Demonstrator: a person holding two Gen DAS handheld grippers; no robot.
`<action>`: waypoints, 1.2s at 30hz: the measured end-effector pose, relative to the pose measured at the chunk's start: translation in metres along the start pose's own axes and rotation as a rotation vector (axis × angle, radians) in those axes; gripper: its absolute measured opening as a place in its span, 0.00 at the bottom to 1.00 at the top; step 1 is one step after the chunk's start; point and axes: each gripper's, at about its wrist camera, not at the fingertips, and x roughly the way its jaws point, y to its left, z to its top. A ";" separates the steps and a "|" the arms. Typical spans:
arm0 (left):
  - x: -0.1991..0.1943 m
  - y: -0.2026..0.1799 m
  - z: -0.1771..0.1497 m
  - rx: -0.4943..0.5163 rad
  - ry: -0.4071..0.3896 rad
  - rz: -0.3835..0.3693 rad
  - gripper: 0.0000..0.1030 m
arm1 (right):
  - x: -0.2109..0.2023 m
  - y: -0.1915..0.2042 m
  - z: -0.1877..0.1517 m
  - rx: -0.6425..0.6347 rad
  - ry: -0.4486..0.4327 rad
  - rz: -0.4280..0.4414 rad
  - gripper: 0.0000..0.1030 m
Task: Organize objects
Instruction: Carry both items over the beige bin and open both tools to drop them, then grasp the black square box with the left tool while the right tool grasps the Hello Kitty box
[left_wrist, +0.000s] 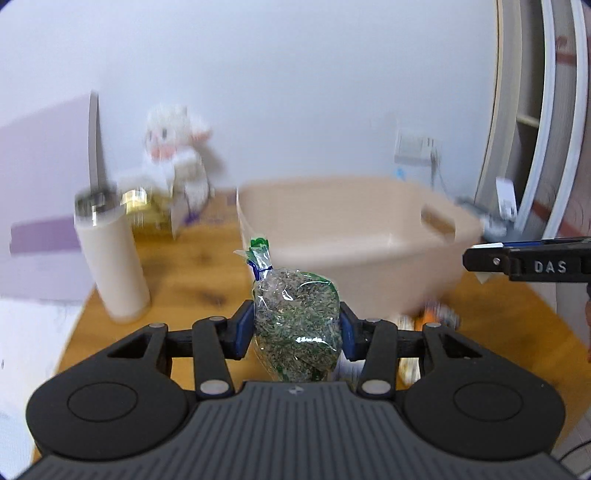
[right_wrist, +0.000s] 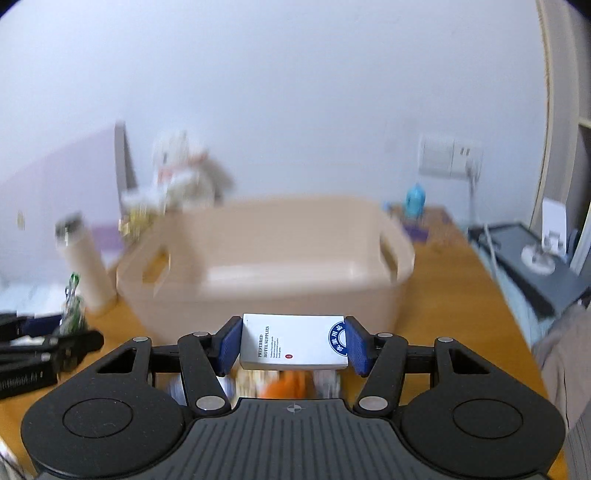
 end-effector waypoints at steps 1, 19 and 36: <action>0.001 -0.003 0.010 0.006 -0.024 0.004 0.47 | 0.001 0.000 0.010 0.005 -0.027 -0.003 0.54; 0.128 -0.034 0.049 0.002 0.107 0.072 0.49 | 0.101 -0.027 0.051 -0.006 0.079 -0.078 0.70; 0.028 -0.031 0.015 0.039 0.065 0.025 0.94 | 0.012 -0.060 0.018 -0.080 0.045 -0.089 1.00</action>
